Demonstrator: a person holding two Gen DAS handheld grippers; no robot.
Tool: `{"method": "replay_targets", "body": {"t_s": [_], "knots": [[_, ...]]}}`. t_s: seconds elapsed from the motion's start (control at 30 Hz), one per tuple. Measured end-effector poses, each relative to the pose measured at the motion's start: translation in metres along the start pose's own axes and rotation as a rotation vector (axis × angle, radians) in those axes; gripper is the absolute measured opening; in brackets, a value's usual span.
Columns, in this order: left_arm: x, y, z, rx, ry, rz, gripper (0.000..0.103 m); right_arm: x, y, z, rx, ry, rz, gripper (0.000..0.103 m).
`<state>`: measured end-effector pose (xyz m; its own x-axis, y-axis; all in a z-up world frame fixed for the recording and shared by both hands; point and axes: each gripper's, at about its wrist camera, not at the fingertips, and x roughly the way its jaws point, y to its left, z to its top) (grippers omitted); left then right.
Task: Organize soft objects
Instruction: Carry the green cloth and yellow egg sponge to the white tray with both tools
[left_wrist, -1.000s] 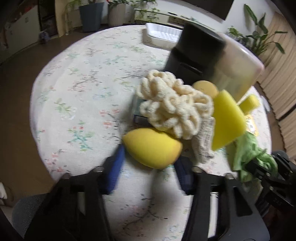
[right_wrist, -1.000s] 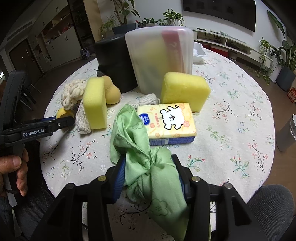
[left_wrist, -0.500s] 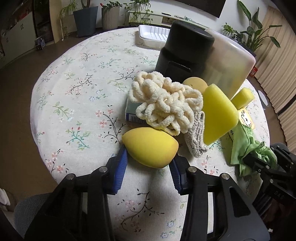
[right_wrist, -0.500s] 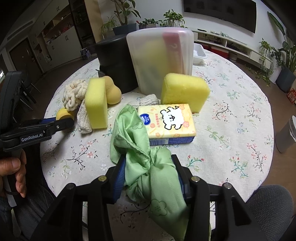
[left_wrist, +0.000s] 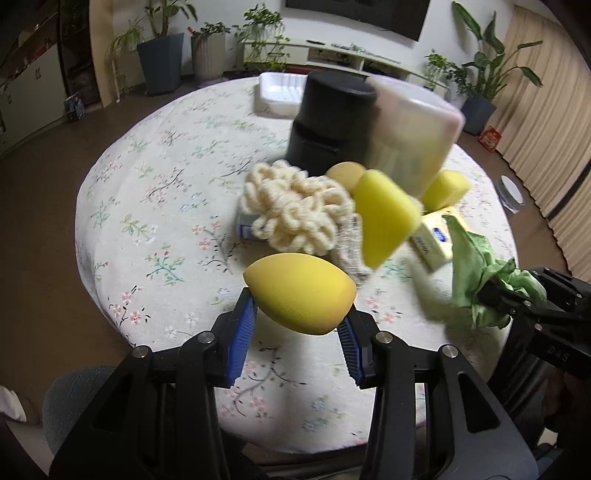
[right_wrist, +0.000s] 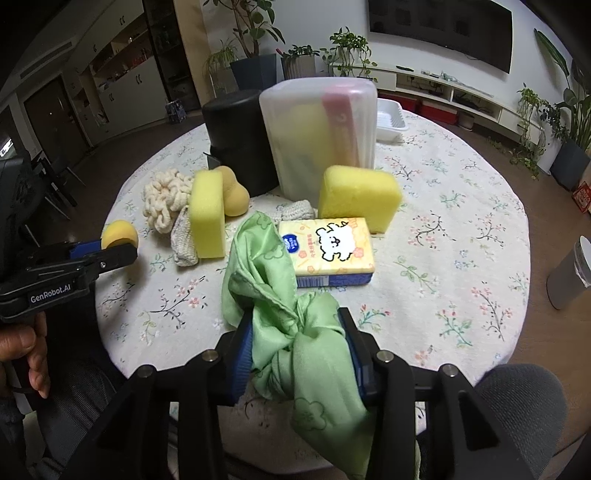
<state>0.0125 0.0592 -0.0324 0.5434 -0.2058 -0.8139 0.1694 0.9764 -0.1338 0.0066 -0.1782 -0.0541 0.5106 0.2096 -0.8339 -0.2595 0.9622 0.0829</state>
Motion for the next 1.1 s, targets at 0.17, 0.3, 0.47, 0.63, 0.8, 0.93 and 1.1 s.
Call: {"method": "replay_targets", "body": {"t_s": [0.17,0.3,0.47,0.63,0.8,0.93,1.1], "knots": [[-0.005,-0.01,0.0,0.029,-0.004,-0.034,0.04,-0.013,-0.007,-0.004,0.011,-0.001,-0.001,0.045],[-0.011,-0.01,0.004,0.029,-0.018,-0.053,0.04,-0.022,-0.016,-0.001,0.022,-0.008,-0.003,0.045],[-0.022,-0.011,0.015,0.037,-0.044,-0.074,0.04,-0.035,-0.027,0.008,0.028,-0.035,-0.022,0.045],[-0.034,-0.007,0.037,0.053,-0.084,-0.093,0.04,-0.044,-0.04,0.023,0.037,-0.063,-0.039,0.045],[-0.043,0.001,0.077,0.09,-0.136,-0.096,0.04,-0.053,-0.061,0.053,0.04,-0.11,-0.062,0.045],[-0.047,0.009,0.113,0.116,-0.181,-0.077,0.04,-0.06,-0.078,0.084,0.027,-0.152,-0.095,0.045],[-0.037,0.02,0.169,0.15,-0.205,-0.058,0.04,-0.056,-0.097,0.132,-0.001,-0.177,-0.117,0.045]]}}
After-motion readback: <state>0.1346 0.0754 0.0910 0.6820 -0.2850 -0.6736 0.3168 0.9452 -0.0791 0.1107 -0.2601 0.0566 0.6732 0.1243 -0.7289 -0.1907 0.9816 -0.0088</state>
